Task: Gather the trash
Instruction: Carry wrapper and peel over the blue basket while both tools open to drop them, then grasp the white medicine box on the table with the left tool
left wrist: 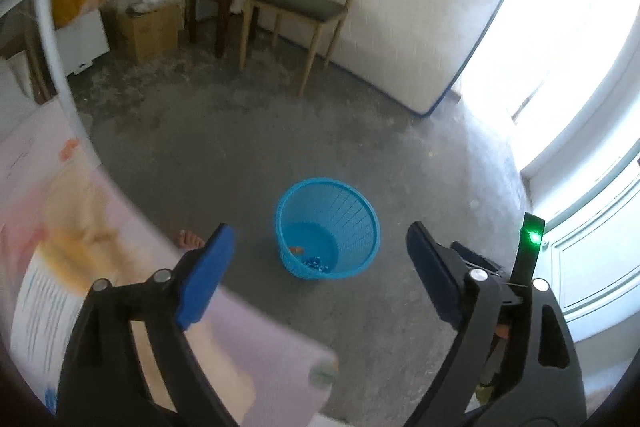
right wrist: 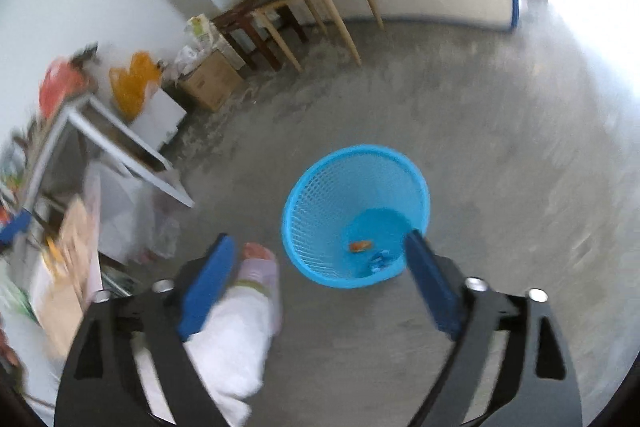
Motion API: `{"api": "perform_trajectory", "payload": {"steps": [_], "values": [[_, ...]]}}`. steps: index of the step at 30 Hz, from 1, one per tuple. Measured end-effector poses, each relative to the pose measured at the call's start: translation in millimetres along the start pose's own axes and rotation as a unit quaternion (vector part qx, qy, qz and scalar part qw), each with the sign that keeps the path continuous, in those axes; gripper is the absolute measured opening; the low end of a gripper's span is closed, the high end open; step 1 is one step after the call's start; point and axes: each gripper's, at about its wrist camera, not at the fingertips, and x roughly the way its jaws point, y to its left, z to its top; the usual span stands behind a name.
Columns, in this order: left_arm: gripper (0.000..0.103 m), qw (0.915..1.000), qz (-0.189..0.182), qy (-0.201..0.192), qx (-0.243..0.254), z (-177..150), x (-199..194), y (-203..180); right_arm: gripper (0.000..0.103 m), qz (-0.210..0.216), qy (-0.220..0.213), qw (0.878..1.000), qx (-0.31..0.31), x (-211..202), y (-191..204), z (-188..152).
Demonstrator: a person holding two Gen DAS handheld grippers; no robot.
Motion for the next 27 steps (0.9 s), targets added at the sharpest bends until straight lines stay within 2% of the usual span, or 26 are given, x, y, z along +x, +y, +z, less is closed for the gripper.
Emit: {"api": "perform_trajectory", "payload": {"steps": [1,5,8,13,15,18,19,20,23,25,27], "values": [[0.085,1.0,-0.001,0.0,-0.001,-9,-12,1,0.096,-0.021,-0.013,0.999,-0.024,-13,12,-5],[0.086,0.9997,-0.009,0.003,-0.023,-59,-57,16,0.097,-0.073,-0.064,0.99,-0.104,-52,53,-21],[0.086,0.9988,0.0,-0.024,-0.043,-94,-96,32,0.096,-0.118,-0.086,0.974,-0.172,-71,88,-31],[0.094,0.9904,0.05,-0.091,-0.091,-146,-157,63,0.096,-0.12,-0.124,0.94,-0.295,-102,148,-47],[0.095,0.9858,0.07,-0.107,-0.109,-161,-175,76,0.096,-0.082,-0.145,0.931,-0.324,-120,171,-54],[0.095,0.9757,0.104,-0.133,-0.14,-183,-196,95,0.096,0.001,-0.154,0.931,-0.331,-140,191,-60],[0.095,0.9725,0.109,-0.139,-0.152,-190,-201,100,0.096,0.042,-0.148,0.933,-0.326,-144,198,-59],[0.095,0.9707,0.108,-0.143,-0.16,-194,-206,105,0.096,0.064,-0.142,0.935,-0.32,-148,203,-60],[0.095,0.9623,0.108,-0.171,-0.182,-207,-220,114,0.096,0.125,-0.102,0.941,-0.298,-147,222,-56],[0.095,0.9642,0.111,-0.173,-0.168,-198,-219,122,0.096,0.163,-0.06,0.944,-0.279,-141,230,-53],[0.095,0.9698,0.116,-0.166,-0.136,-182,-216,129,0.096,0.203,-0.012,0.944,-0.259,-131,238,-54]]}}
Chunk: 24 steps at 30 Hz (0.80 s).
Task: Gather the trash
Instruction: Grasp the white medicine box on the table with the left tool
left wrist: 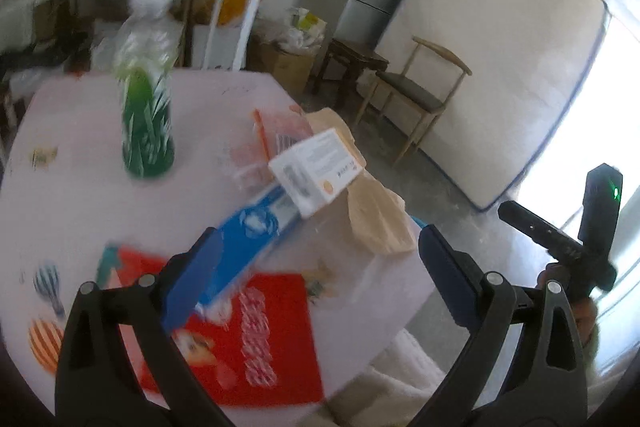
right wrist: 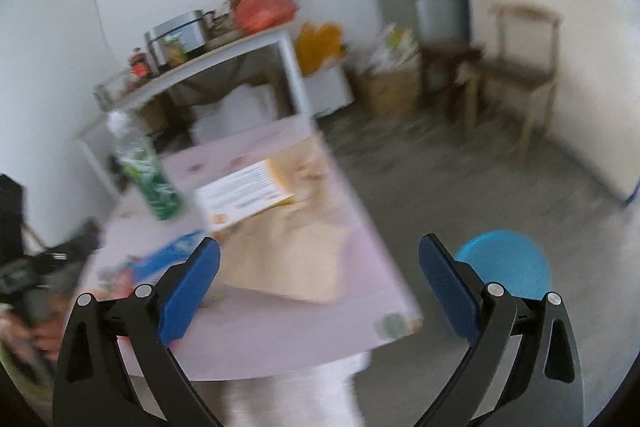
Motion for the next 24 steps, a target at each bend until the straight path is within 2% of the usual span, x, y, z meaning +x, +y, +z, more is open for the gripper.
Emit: {"api": "perform_trajectory", "payload": {"steps": [4,8,10,14,19,21,23,24], "values": [[0.095,0.9982,-0.001,0.018,0.057,27,24,-5,0.096,0.023,0.041,0.999,0.012,23,5,-10],[0.095,0.9924,-0.015,0.071,0.099,52,65,-12,0.096,0.022,0.068,0.997,0.003,41,15,-20],[0.095,0.9878,-0.005,0.101,0.118,60,90,-19,0.096,0.02,0.079,0.997,0.0,49,15,-25],[0.094,0.9737,0.022,0.133,0.183,64,131,-33,0.096,0.022,0.095,0.995,0.007,61,10,-26],[0.094,0.945,0.067,0.169,0.272,51,173,-48,0.096,0.027,0.098,0.995,0.018,71,2,-24],[0.094,0.937,0.073,0.18,0.291,47,180,-50,0.096,0.031,0.1,0.994,0.023,75,0,-24],[0.094,0.9322,0.073,0.194,0.297,45,186,-49,0.096,0.036,0.105,0.993,0.028,80,-4,-25],[0.094,0.9331,0.069,0.195,0.294,45,187,-49,0.096,0.038,0.107,0.993,0.03,82,-6,-26]]}}
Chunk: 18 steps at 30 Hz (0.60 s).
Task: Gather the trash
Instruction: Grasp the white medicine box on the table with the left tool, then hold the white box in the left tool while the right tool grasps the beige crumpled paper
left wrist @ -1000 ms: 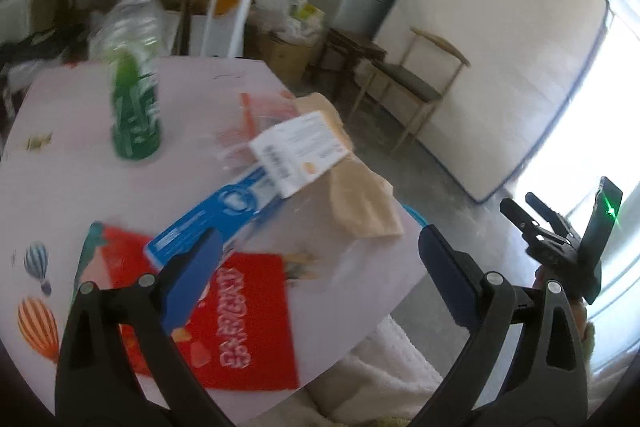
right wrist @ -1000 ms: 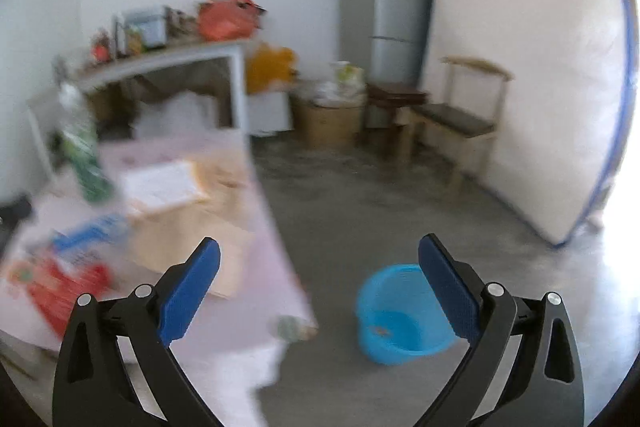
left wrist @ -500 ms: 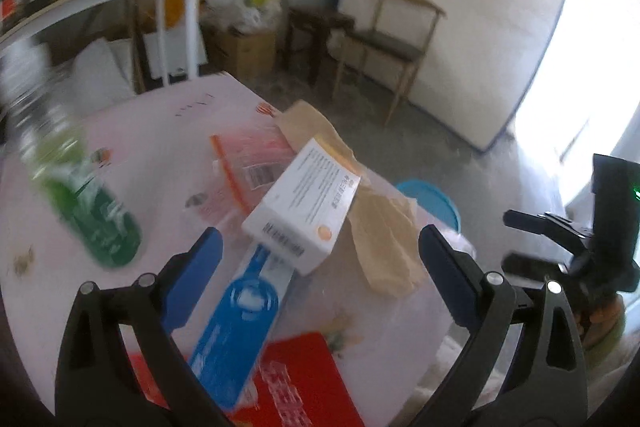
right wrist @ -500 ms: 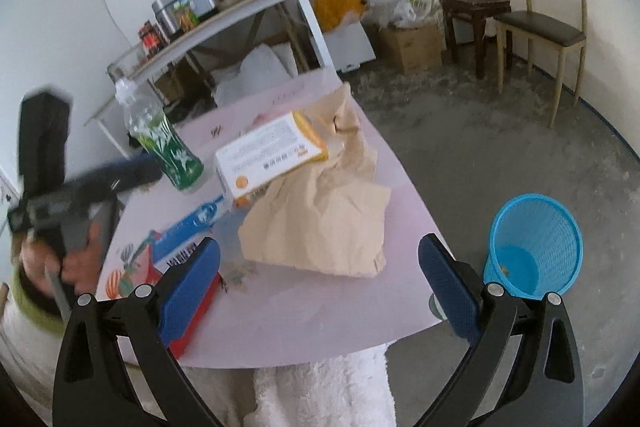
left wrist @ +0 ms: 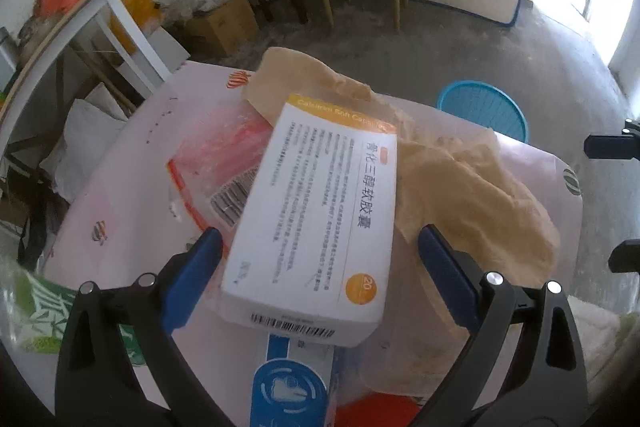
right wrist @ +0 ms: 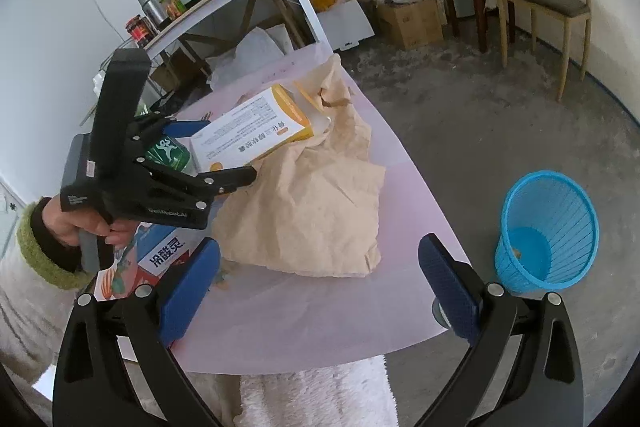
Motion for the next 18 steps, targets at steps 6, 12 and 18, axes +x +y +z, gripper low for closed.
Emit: {"api": "perform_trajectory", "payload": {"steps": [6,12,18], "values": [[0.081,0.9994,-0.03,0.008,-0.017,4,0,8,0.096,0.016,0.006,1.0,0.012,5,-8,0],[0.069,0.9988,-0.032,0.009,-0.035,2,-3,13,0.096,0.025,0.002,0.999,0.022,3,-9,-2],[0.069,0.9972,-0.04,-0.009,-0.063,-2,-16,20,0.096,0.026,-0.003,0.999,0.028,-4,-12,-4]]}}
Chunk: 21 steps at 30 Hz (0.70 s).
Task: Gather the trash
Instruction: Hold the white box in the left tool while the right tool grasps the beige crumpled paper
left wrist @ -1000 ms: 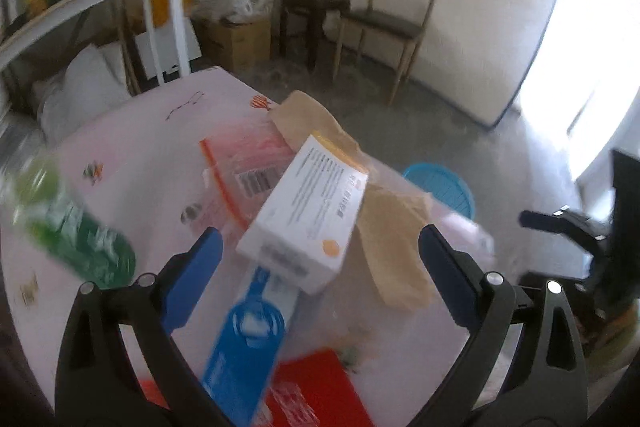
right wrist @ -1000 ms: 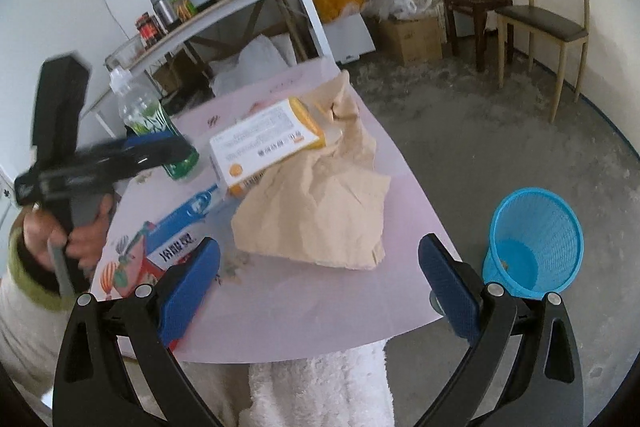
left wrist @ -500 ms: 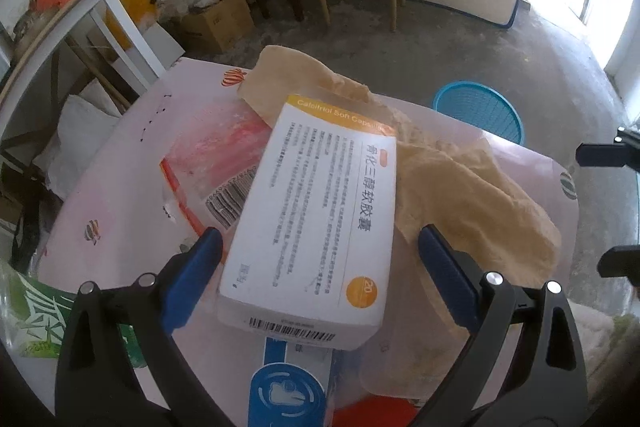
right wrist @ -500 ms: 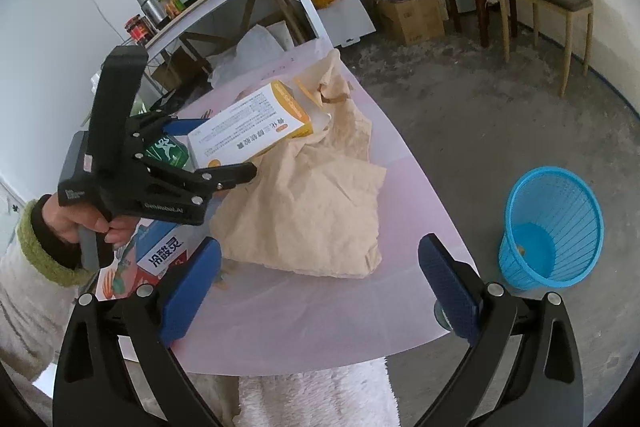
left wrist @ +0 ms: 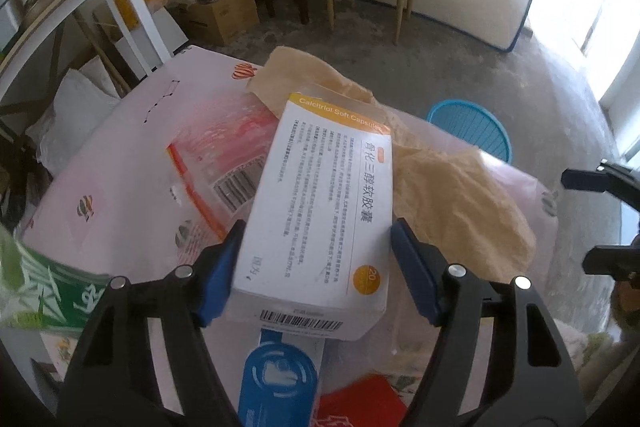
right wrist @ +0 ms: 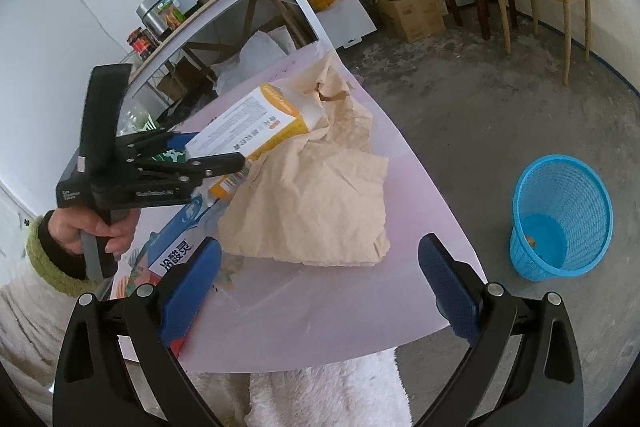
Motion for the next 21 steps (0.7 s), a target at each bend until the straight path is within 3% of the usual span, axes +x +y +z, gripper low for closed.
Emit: {"api": "perform_trajectory", "payload": {"steps": [8,18,21], "values": [[0.069,0.9937,-0.027,-0.066,-0.087,-26,-57,18,0.096,0.013,-0.013,1.0,-0.002,-8,1,6],[0.069,0.9697,-0.041,-0.142,-0.194,-102,-112,11,0.093,0.008,-0.008,0.997,-0.077,34,28,60],[0.069,0.9632,-0.048,-0.154,-0.215,-119,-120,8,0.089,0.01,0.02,0.999,-0.045,58,18,80]]}}
